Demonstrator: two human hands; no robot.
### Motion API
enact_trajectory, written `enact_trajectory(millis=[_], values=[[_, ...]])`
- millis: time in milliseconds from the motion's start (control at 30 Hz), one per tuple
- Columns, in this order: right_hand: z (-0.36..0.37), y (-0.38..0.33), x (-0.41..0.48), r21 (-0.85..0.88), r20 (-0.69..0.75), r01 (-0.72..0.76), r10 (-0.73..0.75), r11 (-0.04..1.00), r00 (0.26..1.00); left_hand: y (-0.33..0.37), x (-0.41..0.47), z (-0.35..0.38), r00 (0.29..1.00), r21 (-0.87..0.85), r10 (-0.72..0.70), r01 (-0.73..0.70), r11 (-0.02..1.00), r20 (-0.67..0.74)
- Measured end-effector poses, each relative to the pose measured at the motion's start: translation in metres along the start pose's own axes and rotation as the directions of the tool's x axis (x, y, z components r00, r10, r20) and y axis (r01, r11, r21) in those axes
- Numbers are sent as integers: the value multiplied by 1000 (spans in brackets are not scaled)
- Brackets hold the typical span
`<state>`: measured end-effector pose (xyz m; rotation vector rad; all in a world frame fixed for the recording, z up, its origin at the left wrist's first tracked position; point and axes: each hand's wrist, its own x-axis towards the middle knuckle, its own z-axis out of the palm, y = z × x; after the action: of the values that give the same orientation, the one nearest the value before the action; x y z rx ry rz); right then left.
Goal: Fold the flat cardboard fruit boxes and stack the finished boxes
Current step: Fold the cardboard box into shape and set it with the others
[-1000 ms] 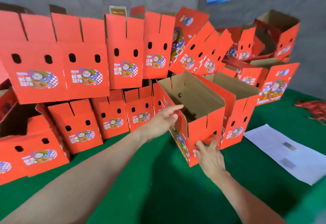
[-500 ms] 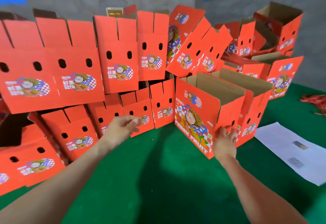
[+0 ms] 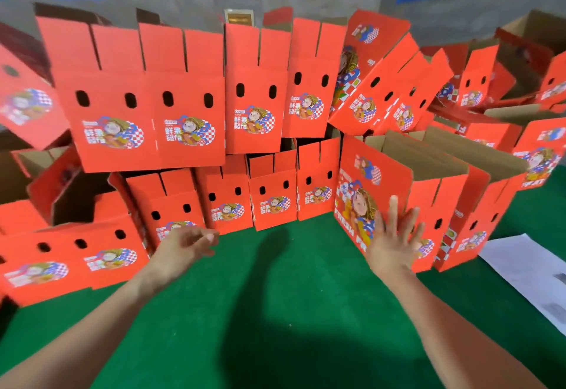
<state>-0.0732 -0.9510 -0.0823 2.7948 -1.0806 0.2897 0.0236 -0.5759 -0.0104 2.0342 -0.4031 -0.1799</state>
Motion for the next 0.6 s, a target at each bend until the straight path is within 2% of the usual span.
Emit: enact_trajectory(millis=[67,200,300,367,400,433,500,533,600], values=[[-1,3,-3,-37,85,-97,100,995,991,-13,-10,-19,998,-8,-34,33,999,-45],[-7,2,-4,-77,160,-123,134,989,978,-33,-26,-55,991,-33,-83,79,996,-109],[-26,-17,-9,107,222,-209,181,972,958,-46,-35,-74,989,-1,-92,93,996,-119],[-43,-39,-14,307,246,-303,232,902,941,-57,-43,-88,985,22,-98,102,995,-143],[-51,-53,-18,429,209,-306,236,850,949,-63,-48,-96,982,32,-109,115,993,-156],[-59,-70,-26,533,114,-229,199,814,973,-71,-54,-105,977,42,-124,133,990,-171],[-78,-116,-53,689,-94,82,-24,720,995,-89,-67,-124,965,68,-161,179,982,-207],[-87,-143,-73,746,-147,222,-169,628,974,-100,-74,-136,957,75,-180,202,977,-230],[-102,-197,-117,799,-196,391,-417,457,887,-122,-91,-158,937,87,-215,247,965,-274]])
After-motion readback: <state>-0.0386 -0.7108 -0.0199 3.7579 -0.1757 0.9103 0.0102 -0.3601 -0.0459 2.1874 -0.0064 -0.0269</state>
